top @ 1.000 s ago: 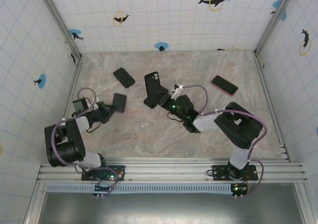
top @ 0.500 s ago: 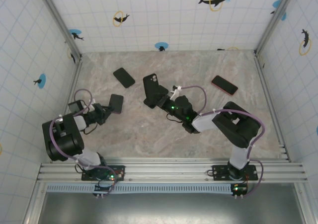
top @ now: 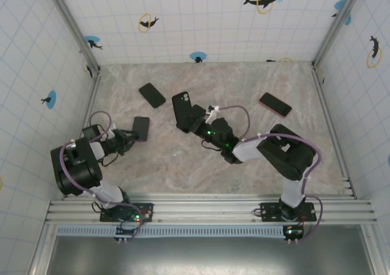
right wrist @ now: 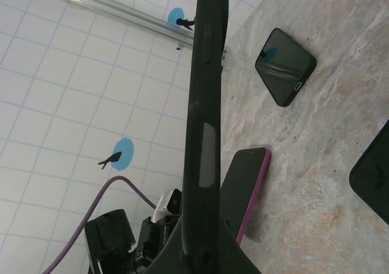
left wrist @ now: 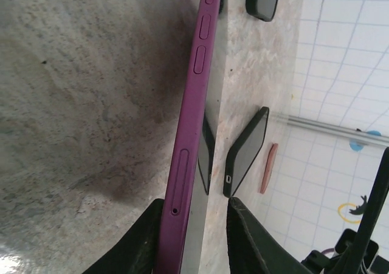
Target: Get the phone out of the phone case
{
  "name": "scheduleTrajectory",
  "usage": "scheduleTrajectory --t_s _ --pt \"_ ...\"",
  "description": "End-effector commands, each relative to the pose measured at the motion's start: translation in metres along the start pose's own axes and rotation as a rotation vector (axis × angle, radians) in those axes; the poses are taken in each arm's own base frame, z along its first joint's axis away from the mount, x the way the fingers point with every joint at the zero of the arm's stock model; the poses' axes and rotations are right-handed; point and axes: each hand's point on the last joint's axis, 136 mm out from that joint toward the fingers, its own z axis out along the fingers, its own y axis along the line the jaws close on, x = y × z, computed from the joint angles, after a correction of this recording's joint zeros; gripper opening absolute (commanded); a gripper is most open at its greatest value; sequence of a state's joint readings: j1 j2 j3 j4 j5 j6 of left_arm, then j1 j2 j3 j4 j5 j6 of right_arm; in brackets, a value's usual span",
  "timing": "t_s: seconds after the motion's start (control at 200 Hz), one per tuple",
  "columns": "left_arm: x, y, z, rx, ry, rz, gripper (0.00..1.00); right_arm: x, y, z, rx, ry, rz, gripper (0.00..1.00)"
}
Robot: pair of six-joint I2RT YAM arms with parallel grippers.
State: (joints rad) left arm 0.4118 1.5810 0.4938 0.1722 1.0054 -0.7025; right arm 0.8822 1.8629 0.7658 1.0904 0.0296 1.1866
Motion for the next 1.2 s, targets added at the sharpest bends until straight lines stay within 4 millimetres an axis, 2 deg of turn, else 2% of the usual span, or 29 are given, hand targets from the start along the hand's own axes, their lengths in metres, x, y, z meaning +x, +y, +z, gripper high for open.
scheduleTrajectory --t_s 0.0,0.335,0.475,0.686,0.841,1.086,1.191 --pt "-0.003 0.005 -0.001 -0.030 0.000 0.006 0.33 -0.003 0.014 0.009 -0.042 -0.024 0.000 0.00" --pt "-0.006 0.025 -0.003 -0.143 -0.016 -0.007 0.44 0.010 0.002 0.019 0.020 -0.005 -0.010 0.00" --pt "-0.008 0.031 -0.006 -0.189 -0.026 0.001 0.49 0.019 -0.018 0.030 0.162 -0.003 -0.007 0.00" --pt "-0.007 0.038 -0.010 -0.241 -0.028 0.012 0.53 0.035 -0.036 0.043 0.329 -0.010 -0.015 0.00" --pt "-0.008 0.040 -0.012 -0.267 -0.032 0.018 0.55 0.054 -0.047 0.054 0.435 -0.002 -0.028 0.00" --pt "-0.009 0.040 -0.014 -0.285 -0.035 0.028 0.58 0.081 -0.054 0.072 0.455 -0.013 -0.019 0.00" --pt "-0.008 0.043 -0.015 -0.298 -0.034 0.031 0.59 0.084 -0.059 0.078 0.455 -0.046 -0.022 0.00"
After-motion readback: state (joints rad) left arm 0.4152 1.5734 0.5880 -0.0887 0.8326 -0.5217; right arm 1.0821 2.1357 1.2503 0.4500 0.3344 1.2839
